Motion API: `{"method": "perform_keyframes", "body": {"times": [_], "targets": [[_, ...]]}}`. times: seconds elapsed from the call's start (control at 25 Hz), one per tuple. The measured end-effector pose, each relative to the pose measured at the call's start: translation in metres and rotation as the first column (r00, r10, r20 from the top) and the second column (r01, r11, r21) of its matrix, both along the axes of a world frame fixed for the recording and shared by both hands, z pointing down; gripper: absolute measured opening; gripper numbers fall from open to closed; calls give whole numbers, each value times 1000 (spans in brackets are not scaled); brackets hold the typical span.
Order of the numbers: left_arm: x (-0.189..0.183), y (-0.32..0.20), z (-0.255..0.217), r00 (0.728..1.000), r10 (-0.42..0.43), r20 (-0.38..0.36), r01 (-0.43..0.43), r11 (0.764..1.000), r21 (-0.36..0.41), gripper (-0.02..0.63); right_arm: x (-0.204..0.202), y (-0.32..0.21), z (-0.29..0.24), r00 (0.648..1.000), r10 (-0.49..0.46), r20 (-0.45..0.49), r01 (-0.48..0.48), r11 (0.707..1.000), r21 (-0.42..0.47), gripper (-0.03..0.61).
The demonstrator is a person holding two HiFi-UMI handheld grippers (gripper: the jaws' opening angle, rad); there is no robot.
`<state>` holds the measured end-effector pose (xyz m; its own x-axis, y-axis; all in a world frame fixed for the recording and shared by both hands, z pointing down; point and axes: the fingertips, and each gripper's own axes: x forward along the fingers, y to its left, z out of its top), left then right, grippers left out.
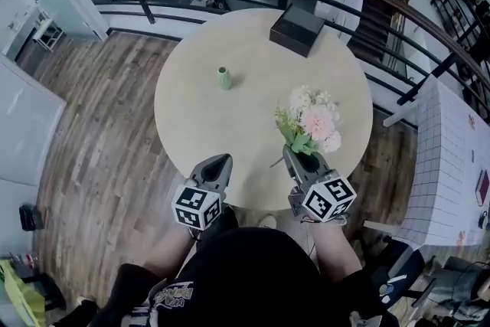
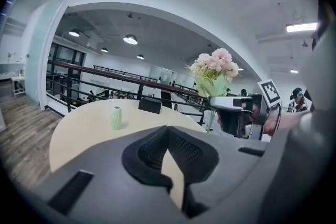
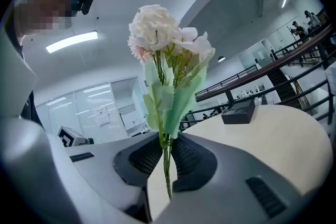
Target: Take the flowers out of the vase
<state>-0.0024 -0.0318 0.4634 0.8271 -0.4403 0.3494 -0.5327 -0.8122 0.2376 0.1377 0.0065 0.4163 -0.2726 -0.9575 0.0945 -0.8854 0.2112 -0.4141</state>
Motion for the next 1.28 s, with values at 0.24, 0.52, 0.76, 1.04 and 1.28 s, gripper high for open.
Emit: {"method": "perform_keyframes", "body": {"times": [0.24, 0.52, 0.76, 1.04, 1.28], "targets": [[-4, 40, -1, 999, -48, 1, 48, 999, 0, 6, -11, 35, -2, 998, -63, 14, 63, 998, 8, 60], [-1, 92, 6, 995, -98, -13, 98, 995, -6, 6, -20, 87, 8, 990, -140, 4, 141, 990, -10, 60], [1, 113, 12, 995, -102, -12, 101, 994, -38, 6, -26, 109, 18, 987, -161, 20, 161, 986, -47, 60], [10, 109, 10, 997, -77, 0, 77, 997, -33, 6, -25, 111, 24, 986, -161, 38, 162, 986, -46, 60], [13, 104, 5, 998, -66, -11, 66, 998, -23, 6, -26, 111, 22, 988, -155, 21, 155, 987, -45, 60]]}}
